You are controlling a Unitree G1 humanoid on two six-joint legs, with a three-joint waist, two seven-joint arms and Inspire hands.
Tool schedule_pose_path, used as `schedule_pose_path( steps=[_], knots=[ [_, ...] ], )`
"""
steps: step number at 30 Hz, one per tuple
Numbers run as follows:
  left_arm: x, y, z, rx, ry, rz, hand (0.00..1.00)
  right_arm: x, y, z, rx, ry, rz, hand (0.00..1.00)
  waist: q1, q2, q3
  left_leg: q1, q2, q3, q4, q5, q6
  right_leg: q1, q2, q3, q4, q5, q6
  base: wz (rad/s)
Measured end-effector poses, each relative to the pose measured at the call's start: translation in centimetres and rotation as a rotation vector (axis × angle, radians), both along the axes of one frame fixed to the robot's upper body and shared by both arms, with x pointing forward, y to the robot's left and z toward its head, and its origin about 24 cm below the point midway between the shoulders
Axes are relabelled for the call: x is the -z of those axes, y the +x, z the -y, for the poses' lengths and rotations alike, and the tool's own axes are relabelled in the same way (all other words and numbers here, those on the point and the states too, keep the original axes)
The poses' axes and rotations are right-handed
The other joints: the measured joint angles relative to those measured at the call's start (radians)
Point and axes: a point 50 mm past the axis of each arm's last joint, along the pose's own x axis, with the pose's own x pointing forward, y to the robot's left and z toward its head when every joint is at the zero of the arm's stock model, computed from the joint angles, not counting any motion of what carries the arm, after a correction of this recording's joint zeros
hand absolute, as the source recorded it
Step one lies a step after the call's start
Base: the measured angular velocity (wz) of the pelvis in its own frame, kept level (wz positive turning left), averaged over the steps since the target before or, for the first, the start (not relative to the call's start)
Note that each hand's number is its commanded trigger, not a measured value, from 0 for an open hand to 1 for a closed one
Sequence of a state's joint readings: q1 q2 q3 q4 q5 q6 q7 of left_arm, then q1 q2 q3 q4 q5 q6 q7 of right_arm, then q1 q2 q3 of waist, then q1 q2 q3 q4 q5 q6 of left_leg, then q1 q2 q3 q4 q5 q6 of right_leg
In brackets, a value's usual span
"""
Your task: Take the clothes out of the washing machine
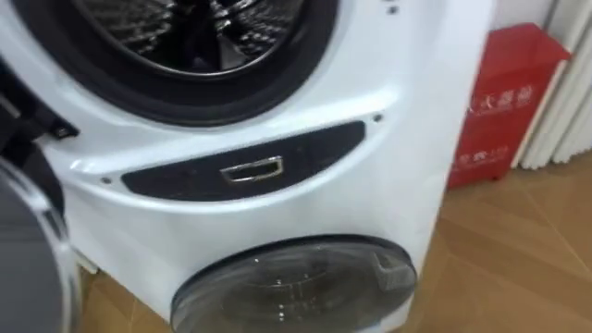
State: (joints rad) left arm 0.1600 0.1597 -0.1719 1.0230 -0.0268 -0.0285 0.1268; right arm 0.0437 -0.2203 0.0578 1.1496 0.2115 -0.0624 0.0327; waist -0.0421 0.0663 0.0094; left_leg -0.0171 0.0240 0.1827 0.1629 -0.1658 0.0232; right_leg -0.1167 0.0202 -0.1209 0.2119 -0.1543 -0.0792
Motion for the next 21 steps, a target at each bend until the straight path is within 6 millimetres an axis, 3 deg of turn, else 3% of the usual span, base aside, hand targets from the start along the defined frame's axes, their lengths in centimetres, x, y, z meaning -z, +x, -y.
schedule_pose_path(
  steps=[3,7,8,11,21],
  knots=[
    [0.0,-0.2,-0.8,-0.060,0.015,-0.003,0.00,0.8,-1.3,-1.5,0.002,0.067,-0.047,0.00,0.024,-0.028,-0.0094,0.016,0.000,-0.001,-0.002,-0.001,-0.001,0.037,-0.002,-0.025,-0.029,0.001,0.001,0.23],
    [0.1,-0.6,-1.0,-0.115,0.029,-0.018,0.00,1.2,-2.1,-2.1,-0.008,0.104,-0.099,0.00,0.053,-0.045,-0.0040,0.048,0.000,-0.020,-0.013,-0.005,-0.008,0.085,0.000,-0.036,-0.046,0.000,0.001,0.06],
    [0.2,-0.9,-1.1,-0.123,0.034,-0.032,0.00,1.2,-2.2,-2.2,-0.018,0.110,-0.103,0.00,0.051,-0.051,0.0002,0.059,0.000,-0.039,-0.013,-0.007,-0.010,0.103,-0.001,-0.041,-0.055,0.000,0.001,0.05],
    [0.2,-1.1,-1.3,-0.130,0.046,-0.037,0.00,1.4,-2.5,-2.6,-0.029,0.128,-0.111,0.00,0.050,-0.063,0.0008,0.075,-0.001,-0.053,-0.012,-0.009,-0.013,0.132,0.000,-0.051,-0.072,-0.001,0.000,0.10],
    [0.3,-1.3,-1.3,-0.117,0.057,-0.048,0.00,1.4,-2.6,-2.8,-0.080,0.125,-0.127,0.00,0.052,-0.070,-0.0009,0.088,-0.001,-0.053,-0.013,-0.012,-0.018,0.145,0.001,-0.049,-0.075,-0.002,0.002,0.00]
  ],
)
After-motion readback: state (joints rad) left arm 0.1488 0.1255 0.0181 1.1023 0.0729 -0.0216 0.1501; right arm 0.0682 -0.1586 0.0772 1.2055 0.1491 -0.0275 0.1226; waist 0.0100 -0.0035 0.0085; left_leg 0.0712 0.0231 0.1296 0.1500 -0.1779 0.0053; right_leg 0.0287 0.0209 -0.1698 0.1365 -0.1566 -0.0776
